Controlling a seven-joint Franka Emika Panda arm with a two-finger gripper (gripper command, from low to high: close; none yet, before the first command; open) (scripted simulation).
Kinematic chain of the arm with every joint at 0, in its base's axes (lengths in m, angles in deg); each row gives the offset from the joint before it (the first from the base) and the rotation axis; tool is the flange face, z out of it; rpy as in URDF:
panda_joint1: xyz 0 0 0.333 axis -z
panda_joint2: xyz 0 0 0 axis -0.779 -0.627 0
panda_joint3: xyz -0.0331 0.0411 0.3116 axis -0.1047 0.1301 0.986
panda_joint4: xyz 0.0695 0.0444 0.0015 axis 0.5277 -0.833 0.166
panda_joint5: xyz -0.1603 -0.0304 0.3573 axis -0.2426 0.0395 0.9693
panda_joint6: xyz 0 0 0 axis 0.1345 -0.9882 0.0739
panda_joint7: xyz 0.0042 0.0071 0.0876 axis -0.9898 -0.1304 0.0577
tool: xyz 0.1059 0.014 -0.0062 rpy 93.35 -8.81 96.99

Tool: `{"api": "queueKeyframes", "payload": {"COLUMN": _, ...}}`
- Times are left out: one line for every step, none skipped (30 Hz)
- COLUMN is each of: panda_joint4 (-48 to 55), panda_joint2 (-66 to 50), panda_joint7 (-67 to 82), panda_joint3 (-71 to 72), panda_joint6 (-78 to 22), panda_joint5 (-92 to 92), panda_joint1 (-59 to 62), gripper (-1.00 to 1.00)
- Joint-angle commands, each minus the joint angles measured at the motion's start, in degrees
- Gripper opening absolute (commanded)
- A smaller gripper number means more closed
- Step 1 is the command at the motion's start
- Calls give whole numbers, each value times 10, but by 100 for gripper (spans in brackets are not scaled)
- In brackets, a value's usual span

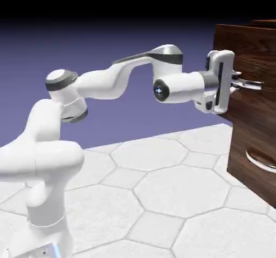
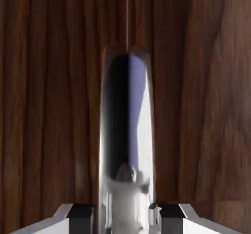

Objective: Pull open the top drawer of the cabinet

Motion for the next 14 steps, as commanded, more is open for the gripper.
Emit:
{"api": "queueKeyframes", "payload": {"panda_joint4": -21, "panda_joint2": -3, "panda_joint7": 0, "panda_joint3": -9, "panda_joint6": -6, "panda_joint5": -7, "panda_joint1": -16, "gripper": -100}}
{"api": "queueKeyframes", "payload": {"panda_joint4": -42, "panda_joint2": -6, "panda_joint7": 1, "panda_joint3": -18, "panda_joint6": -12, "panda_joint5": -13, "panda_joint1": -31, "gripper": -100}}
{"api": "queueKeyframes", "payload": {"panda_joint4": -62, "panda_joint2": -9, "panda_joint7": 2, "panda_joint3": -27, "panda_joint6": -17, "panda_joint5": -19, "panda_joint1": -47, "gripper": -100}}
{"api": "queueKeyframes", "payload": {"panda_joint4": -83, "panda_joint2": -14, "panda_joint7": 3, "panda_joint3": -37, "panda_joint6": -22, "panda_joint5": -26, "panda_joint1": -63, "gripper": -100}}
{"api": "queueKeyframes", "payload": {"panda_joint4": -104, "panda_joint2": -18, "panda_joint7": 2, "panda_joint3": -47, "panda_joint6": -27, "panda_joint5": -34, "panda_joint1": -79, "gripper": -100}}
{"api": "queueKeyframes", "payload": {"panda_joint4": -125, "panda_joint2": -24, "panda_joint7": 3, "panda_joint3": -58, "panda_joint6": -32, "panda_joint5": -41, "panda_joint1": -95, "gripper": -100}}
{"api": "queueKeyframes", "payload": {"panda_joint4": -145, "panda_joint2": -29, "panda_joint7": 2, "panda_joint3": -69, "panda_joint6": -37, "panda_joint5": -50, "panda_joint1": -112, "gripper": -100}}
{"api": "queueKeyframes", "payload": {"panda_joint4": -166, "panda_joint2": -36, "panda_joint7": 1, "panda_joint3": -80, "panda_joint6": -41, "panda_joint5": -59, "panda_joint1": -129, "gripper": -100}}
{"api": "queueKeyframes", "payload": {"panda_joint4": -187, "panda_joint2": -43, "panda_joint7": 0, "panda_joint3": -93, "panda_joint6": -45, "panda_joint5": -69, "panda_joint1": -145, "gripper": -100}}
{"api": "queueKeyframes", "payload": {"panda_joint4": -200, "panda_joint2": -48, "panda_joint7": -2, "panda_joint3": -100, "panda_joint6": -47, "panda_joint5": -76, "panda_joint1": -156, "gripper": -100}}
{"api": "queueKeyframes", "payload": {"panda_joint4": -200, "panda_joint2": -48, "panda_joint7": -2, "panda_joint3": -100, "panda_joint6": -47, "panda_joint5": -76, "panda_joint1": -156, "gripper": 100}}
{"api": "queueKeyframes", "payload": {"panda_joint4": -200, "panda_joint2": -48, "panda_joint7": -2, "panda_joint3": -100, "panda_joint6": -47, "panda_joint5": -76, "panda_joint1": -156, "gripper": 100}}
{"api": "queueKeyframes", "payload": {"panda_joint4": -220, "panda_joint2": -58, "panda_joint7": -4, "panda_joint3": -115, "panda_joint6": -50, "panda_joint5": -90, "panda_joint1": -174, "gripper": 100}}
{"api": "queueKeyframes", "payload": {"panda_joint4": -241, "panda_joint2": -68, "panda_joint7": -7, "panda_joint3": -129, "panda_joint6": -52, "panda_joint5": -104, "panda_joint1": -192, "gripper": 100}}
